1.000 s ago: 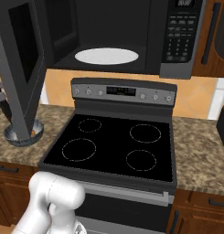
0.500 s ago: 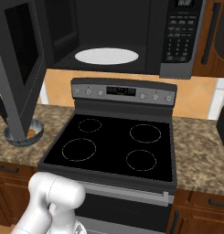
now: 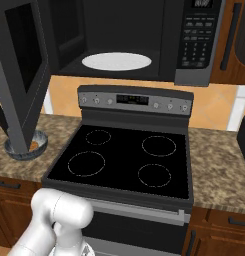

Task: Open the microwave, place the bowl with waffle inside the microwave, then close the microwave door and turn it on.

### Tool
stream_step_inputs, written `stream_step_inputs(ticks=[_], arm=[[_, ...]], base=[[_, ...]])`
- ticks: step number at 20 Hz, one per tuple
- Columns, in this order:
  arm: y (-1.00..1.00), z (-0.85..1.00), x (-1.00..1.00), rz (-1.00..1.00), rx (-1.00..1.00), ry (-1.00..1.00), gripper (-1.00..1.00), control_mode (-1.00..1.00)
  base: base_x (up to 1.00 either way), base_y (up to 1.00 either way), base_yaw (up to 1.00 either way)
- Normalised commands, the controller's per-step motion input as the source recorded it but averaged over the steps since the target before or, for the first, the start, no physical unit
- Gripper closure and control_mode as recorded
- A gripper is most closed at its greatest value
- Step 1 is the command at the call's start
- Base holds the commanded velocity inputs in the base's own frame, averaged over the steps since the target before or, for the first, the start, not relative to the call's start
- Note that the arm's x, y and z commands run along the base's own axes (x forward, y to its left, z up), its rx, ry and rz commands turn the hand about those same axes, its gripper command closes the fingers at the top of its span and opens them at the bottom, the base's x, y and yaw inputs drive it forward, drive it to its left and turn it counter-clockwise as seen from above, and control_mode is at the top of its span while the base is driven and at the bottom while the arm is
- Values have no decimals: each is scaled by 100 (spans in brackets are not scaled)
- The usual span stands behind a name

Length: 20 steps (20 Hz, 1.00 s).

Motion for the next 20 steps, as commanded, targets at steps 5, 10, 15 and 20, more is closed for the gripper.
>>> stream_step_inputs(ticks=[5, 10, 15, 20], arm=[[-72, -4, -85, 26, 15, 0, -100, -100], [-86, -1, -40, 28, 25, -4, -100, -100], [-54, -7, -46, 59, 38, 1, -100, -100], [-15, -19, -21, 77, 28, 7, -100, -100]], base=[[0, 0, 0], [0, 0, 0], [0, 0, 0], [0, 0, 0]])
